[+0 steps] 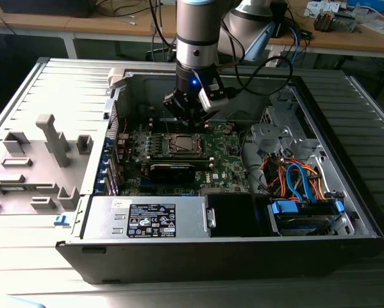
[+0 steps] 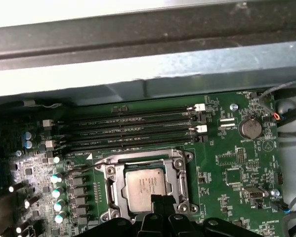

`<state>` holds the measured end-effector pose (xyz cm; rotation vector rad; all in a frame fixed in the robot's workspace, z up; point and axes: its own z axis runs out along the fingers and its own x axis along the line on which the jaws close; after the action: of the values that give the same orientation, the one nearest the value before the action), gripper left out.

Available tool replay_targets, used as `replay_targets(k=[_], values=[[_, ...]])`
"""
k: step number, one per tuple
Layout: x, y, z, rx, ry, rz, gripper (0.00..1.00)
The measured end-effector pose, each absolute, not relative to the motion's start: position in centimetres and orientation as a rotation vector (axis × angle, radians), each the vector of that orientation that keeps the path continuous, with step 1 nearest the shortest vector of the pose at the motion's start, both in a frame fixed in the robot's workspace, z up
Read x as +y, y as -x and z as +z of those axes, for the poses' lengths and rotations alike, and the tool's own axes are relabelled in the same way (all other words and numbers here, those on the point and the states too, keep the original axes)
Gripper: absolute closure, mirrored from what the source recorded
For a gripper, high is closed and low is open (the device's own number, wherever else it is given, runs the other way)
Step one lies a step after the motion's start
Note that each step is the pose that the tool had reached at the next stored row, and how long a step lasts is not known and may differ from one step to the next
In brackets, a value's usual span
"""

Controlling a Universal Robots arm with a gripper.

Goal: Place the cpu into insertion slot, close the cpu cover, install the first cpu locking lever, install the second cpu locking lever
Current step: 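Install the first cpu locking lever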

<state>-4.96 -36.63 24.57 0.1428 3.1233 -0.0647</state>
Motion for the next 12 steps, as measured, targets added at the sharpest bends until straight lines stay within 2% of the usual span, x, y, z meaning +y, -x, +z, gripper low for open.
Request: replay_targets(k=[3,12], values=[[-36.62,4.96,24.56,3.126,-0.083,-0.044,0.89],[-36.63,4.95,24.56,3.123,0.112,-0.042,0.89]])
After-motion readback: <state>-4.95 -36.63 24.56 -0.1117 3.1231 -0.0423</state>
